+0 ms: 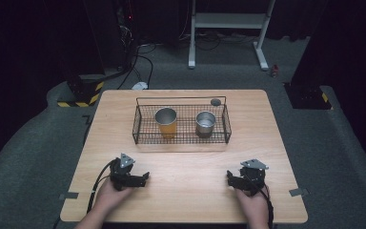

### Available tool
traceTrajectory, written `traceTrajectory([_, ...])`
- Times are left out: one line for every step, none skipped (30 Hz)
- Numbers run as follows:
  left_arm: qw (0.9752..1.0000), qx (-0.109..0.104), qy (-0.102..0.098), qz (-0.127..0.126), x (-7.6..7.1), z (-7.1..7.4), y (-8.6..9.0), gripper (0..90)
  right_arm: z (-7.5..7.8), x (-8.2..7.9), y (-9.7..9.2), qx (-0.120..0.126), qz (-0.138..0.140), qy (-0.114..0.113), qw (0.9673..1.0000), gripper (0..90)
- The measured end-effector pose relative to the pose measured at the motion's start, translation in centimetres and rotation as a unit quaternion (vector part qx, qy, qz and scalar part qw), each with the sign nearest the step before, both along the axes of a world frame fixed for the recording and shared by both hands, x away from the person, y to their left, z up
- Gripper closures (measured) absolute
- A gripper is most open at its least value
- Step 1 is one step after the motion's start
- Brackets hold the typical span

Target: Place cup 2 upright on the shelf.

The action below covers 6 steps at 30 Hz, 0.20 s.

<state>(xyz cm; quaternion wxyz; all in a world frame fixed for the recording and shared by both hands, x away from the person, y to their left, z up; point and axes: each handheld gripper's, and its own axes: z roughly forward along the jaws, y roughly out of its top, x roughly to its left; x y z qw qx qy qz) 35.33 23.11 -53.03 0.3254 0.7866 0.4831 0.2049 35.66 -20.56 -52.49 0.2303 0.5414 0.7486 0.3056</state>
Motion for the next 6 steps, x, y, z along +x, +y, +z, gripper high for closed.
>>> traceTrajectory([1.0, 0.002, -0.001, 0.0, 0.02, 0.01, 0.01, 0.5, -0.01, 0.0, 0.03, -0.002, -0.001, -0.001, 1.0, 13.5])
traceTrajectory([1.0, 0.002, -0.001, 0.0, 0.02, 0.01, 0.01, 0.5, -0.01, -0.01, 0.14, -0.001, -0.005, -0.001, 1.0, 13.4])
traceTrajectory([1.0, 0.001, 0.0, 0.0, 0.03, 0.01, 0.0, 0.5, -0.02, 0.0, 0.2, -0.002, -0.007, -0.002, 1.0, 13.4])
traceTrajectory([1.0, 0.002, -0.001, 0.0, 0.04, 0.01, -0.01, 0.5, -0.02, 0.02, 0.24, -0.001, -0.008, -0.001, 1.0, 13.4])
traceTrajectory([1.0, 0.002, -0.001, -0.001, 0.04, 0.01, -0.01, 0.5, -0.02, 0.02, 0.25, -0.001, -0.008, -0.001, 1.0, 13.4])
traceTrajectory([1.0, 0.002, -0.001, -0.001, 0.04, 0.01, -0.01, 0.5, -0.01, 0.02, 0.25, -0.001, -0.008, -0.001, 1.0, 13.4])
